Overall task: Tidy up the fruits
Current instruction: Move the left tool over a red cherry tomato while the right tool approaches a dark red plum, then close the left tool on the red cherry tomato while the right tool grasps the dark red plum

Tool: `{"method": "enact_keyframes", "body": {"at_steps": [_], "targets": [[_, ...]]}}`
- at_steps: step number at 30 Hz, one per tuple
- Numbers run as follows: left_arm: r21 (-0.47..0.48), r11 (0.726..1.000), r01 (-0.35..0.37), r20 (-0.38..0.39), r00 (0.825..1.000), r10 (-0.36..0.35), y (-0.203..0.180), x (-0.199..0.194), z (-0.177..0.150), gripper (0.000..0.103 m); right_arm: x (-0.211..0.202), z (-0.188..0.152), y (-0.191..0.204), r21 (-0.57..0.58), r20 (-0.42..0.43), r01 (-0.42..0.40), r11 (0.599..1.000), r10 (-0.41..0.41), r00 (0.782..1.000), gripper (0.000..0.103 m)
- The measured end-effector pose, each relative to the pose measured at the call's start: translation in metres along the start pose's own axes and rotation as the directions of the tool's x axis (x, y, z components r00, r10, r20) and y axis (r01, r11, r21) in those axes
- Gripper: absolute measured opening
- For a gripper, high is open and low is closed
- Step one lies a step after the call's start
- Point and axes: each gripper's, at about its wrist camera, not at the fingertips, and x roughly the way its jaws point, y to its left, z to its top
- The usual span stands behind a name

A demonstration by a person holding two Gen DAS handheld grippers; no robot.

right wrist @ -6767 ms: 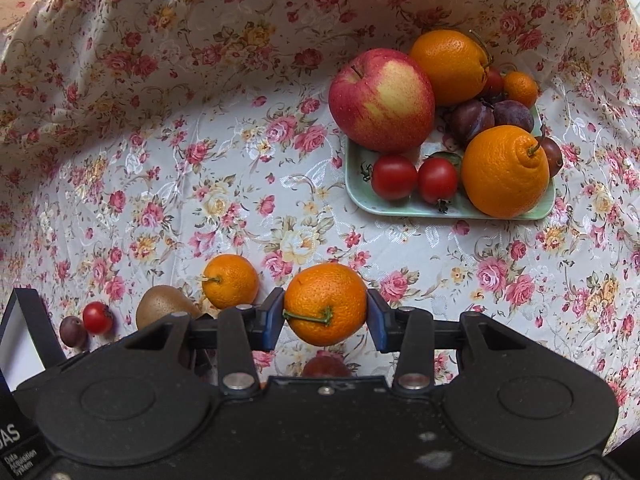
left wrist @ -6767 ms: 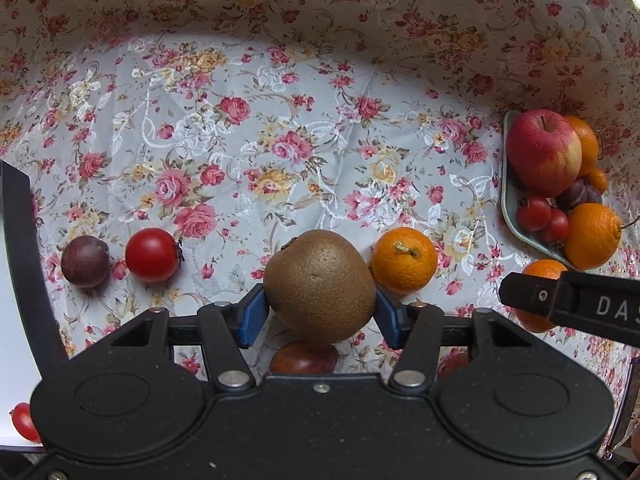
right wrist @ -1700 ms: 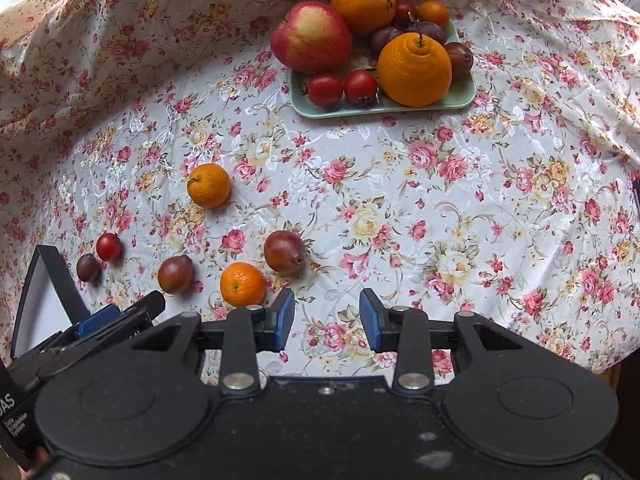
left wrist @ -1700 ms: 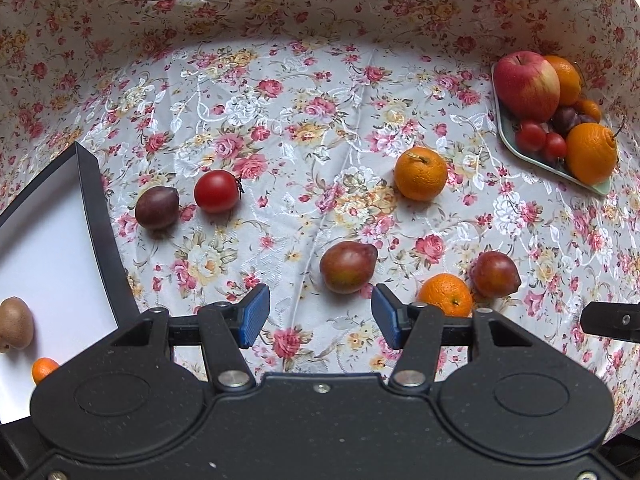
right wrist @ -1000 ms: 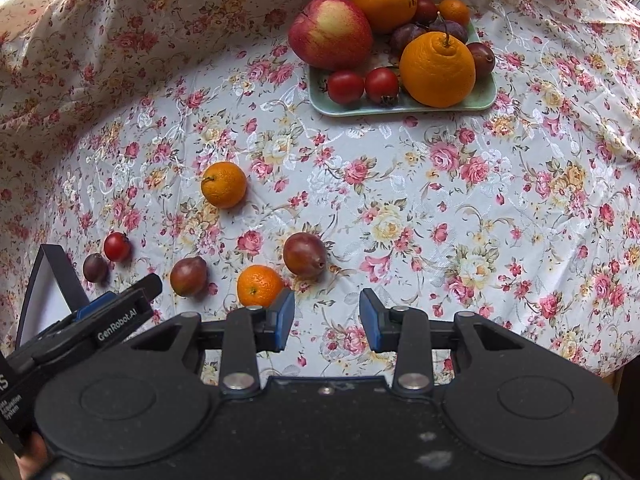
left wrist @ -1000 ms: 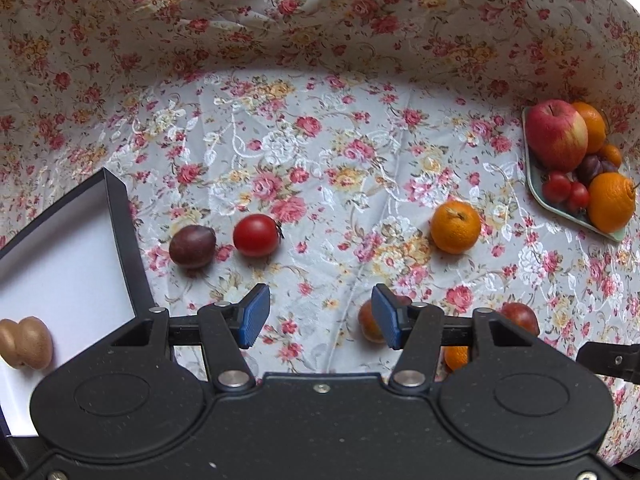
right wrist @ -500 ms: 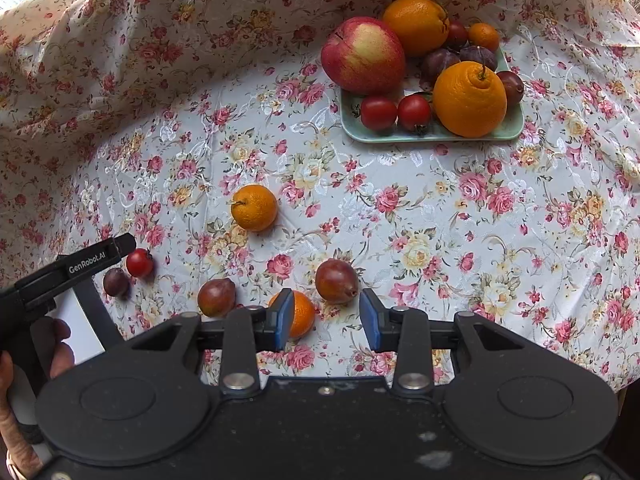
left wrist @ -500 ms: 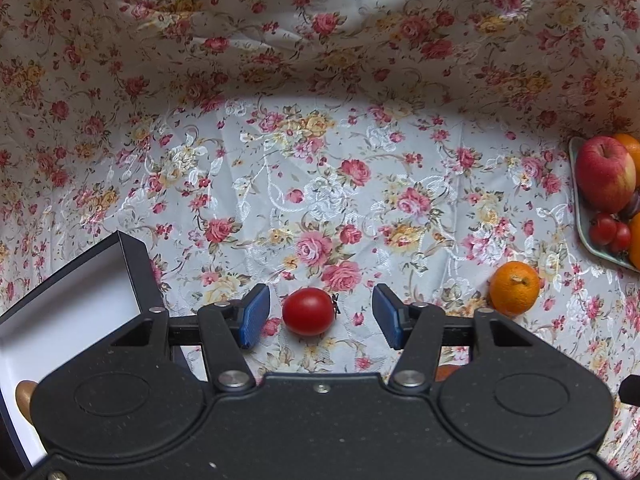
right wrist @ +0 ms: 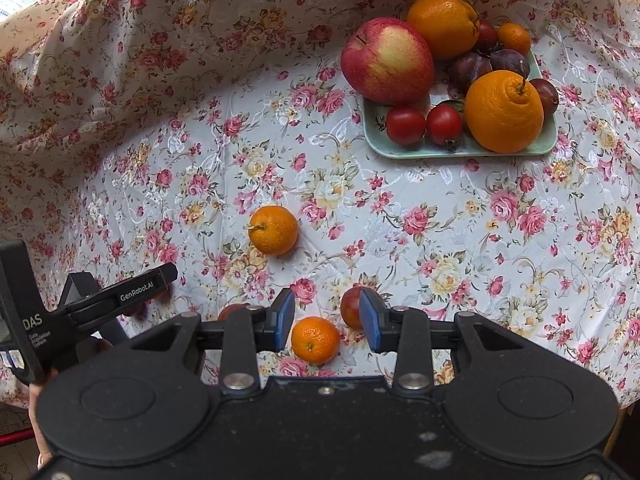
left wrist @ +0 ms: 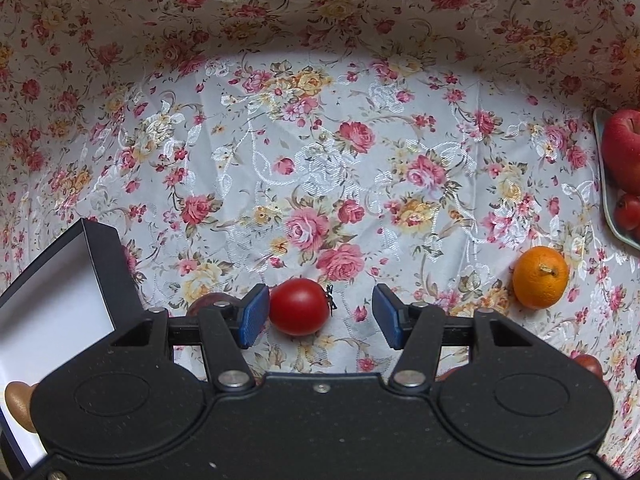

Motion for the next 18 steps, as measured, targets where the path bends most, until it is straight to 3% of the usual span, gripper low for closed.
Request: {"method": "enact_keyframes", "body": {"at_steps": [13,18], "targets": [[0.006,1.000,0.002,-0.016,1.000,-0.002,-0.006,0.008,0.000,0.063,0.017,0.000,0.011,-0.036,-0.030,0.035,0.999,-0.036,0.999,0.039],[-0.064,0.994,0.088,-0.079,0.993,-0.093,0.004,0.019,0.001,0.062,0.020,0.000,0.014,-0.046,-0.038,0.042,0.998,-0.044,0.998,0.039]]}}
